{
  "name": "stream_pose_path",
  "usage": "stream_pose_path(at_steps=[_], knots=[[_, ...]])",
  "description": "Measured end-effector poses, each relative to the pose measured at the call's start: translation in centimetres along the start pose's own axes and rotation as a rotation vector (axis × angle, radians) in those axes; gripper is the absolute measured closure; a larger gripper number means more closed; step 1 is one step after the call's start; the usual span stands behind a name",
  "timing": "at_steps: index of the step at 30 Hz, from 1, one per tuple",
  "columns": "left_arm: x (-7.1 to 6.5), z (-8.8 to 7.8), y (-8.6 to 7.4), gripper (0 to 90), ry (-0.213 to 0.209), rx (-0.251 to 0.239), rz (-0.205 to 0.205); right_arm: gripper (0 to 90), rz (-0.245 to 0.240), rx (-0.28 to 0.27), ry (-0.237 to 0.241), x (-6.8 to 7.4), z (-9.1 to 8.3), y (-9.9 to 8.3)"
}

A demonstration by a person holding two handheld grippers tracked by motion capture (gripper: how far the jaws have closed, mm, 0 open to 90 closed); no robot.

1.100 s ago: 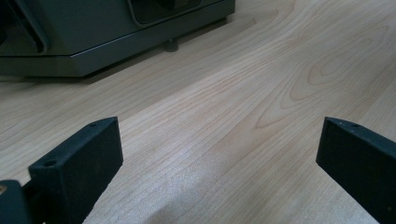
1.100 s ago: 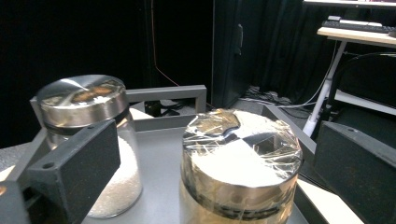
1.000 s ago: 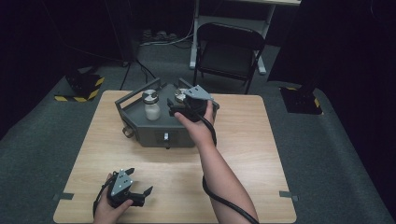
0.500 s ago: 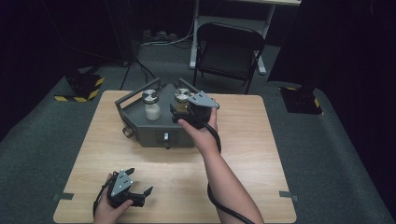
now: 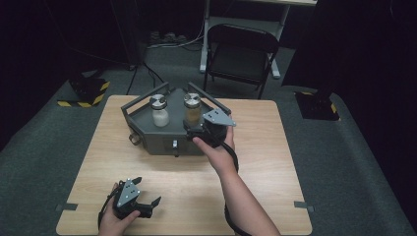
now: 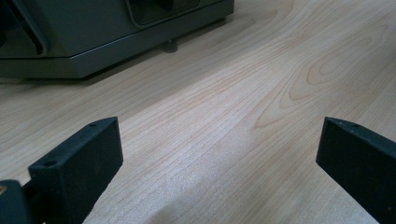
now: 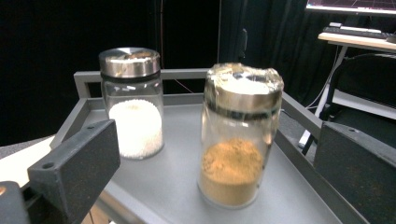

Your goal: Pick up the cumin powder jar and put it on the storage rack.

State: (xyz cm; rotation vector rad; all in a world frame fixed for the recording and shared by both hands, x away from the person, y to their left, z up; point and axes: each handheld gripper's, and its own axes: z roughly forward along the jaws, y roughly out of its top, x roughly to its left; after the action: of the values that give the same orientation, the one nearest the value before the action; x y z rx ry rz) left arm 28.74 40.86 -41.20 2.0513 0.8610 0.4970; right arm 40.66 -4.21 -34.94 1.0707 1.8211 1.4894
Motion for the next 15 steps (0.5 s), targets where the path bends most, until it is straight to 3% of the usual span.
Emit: stream_pose_path(at_steps=[15], knots=[[-0.1, 0.0, 0.0, 0.9, 0.003, -0.001, 0.005, 0.4, -0.017, 0.002, 0.014, 0.5, -2.7, -2.4]])
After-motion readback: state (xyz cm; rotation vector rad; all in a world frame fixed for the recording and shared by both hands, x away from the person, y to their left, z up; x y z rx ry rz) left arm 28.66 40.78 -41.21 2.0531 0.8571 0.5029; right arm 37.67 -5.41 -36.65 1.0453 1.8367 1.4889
